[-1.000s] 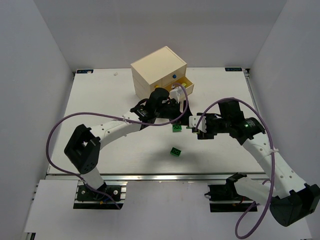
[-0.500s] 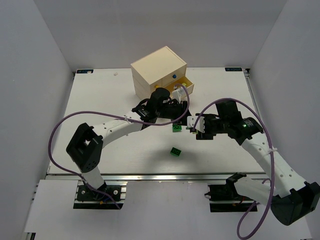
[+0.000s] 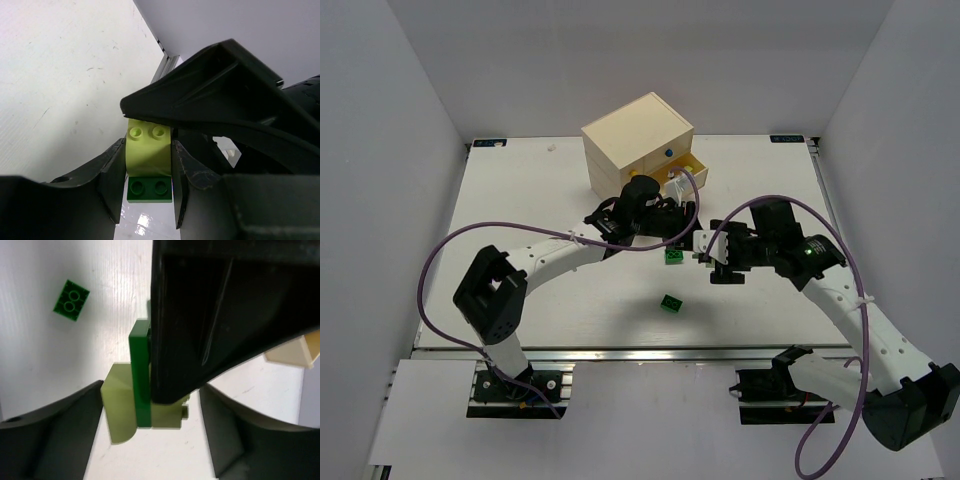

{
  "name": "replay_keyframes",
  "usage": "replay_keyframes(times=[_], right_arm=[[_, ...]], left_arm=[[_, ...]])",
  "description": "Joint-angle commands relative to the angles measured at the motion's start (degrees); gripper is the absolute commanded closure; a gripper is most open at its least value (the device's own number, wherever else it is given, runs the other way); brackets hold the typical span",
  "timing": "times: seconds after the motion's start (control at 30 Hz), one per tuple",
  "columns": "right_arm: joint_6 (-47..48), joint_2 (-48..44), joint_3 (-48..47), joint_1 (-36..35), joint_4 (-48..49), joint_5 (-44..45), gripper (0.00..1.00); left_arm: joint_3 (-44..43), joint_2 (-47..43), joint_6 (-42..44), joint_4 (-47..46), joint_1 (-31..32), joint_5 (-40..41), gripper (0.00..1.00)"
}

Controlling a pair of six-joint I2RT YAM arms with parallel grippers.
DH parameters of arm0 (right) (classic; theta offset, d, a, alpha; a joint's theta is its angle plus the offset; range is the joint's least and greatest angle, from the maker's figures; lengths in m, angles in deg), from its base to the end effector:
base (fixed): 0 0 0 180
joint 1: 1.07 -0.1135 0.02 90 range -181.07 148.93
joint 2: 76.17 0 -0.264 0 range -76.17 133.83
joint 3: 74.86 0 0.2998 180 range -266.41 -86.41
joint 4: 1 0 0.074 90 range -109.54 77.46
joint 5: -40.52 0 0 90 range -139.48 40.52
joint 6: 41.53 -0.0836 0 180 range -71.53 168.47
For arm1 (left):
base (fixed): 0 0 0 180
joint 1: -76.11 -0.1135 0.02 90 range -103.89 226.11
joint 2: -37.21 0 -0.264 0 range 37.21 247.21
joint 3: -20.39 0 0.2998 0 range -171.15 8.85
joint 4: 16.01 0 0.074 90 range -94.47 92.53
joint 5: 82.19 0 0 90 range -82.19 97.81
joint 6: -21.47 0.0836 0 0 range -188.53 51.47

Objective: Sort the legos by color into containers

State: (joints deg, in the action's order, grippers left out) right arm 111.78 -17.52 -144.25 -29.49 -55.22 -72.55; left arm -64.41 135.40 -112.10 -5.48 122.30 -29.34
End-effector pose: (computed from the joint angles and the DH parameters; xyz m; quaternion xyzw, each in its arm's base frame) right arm 0.2366 0.1653 0.2910 -0.7010 0.5702 0.0593 0.4242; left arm 0.2943 -0.3798 0.2484 0.1918 0.7904 -0.5539 0.1778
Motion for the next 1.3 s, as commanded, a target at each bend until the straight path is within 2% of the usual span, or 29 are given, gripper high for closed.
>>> replay_keyframes(times=[0.0,0.03,0.33,0.53,0.73,0.9,0.93,1.03,1.07,1.1,1.17,1.27], right_arm=[[-1.9,-0.6,-0.4,-0.7,4.1,-2.5,0.16],[-2.0,-0.7,-0.3,-0.6,4.2,-2.4,0.11],[-4.2,-4.0,3.4,0.1,4.0,-1.6,0.11],[-12.6,-6.6,9.5,2.1,11.0,2.1,0.11],[-21.4,-5.2,10.8,6.0,15.0,-4.5,0.11],[-34.9,-0.2,6.8,9.5,17.9,-17.7,0.12],[-41.8,0.8,6.2,10.1,19.5,-19.7,0.15],[-49.3,5.7,3.2,12.8,25.1,-30.6,0.23],[-54.3,8.6,1.7,13.9,27.9,-37.9,0.24],[-56.7,10.1,0.8,14.2,29.4,-41.1,0.25],[-61.1,14.3,-1.5,14.5,32.6,-49.3,0.24],[-60.7,16.3,-2.4,14.0,34.1,-53.2,0.15]], left_arm=[[0.1,-1.9,0.7,-2.4,0.0,-1.3,1.00],[0.1,-2.1,0.9,-2.0,-0.6,-1.0,1.00],[-4.3,-7.0,9.3,7.2,-3.4,8.0,1.00],[-3.8,-11.9,13.8,10.0,-5.2,14.7,1.00],[1.4,-18.3,16.2,8.6,-7.2,18.6,1.00],[8.8,-24.1,17.8,2.3,-7.7,17.8,1.00],[10.1,-24.9,17.9,-1.0,-7.7,17.4,1.00],[15.1,-28.5,18.3,-6.6,-7.7,16.8,1.00],[15.9,-29.3,18.6,-7.5,-7.7,16.8,1.00],[16.9,-30.2,19.0,-8.4,-7.7,16.8,1.00],[17.1,-31.2,19.7,-9.3,-7.7,15.8,1.00],[16.0,-30.7,20.3,-9.3,-7.7,13.8,1.00]])
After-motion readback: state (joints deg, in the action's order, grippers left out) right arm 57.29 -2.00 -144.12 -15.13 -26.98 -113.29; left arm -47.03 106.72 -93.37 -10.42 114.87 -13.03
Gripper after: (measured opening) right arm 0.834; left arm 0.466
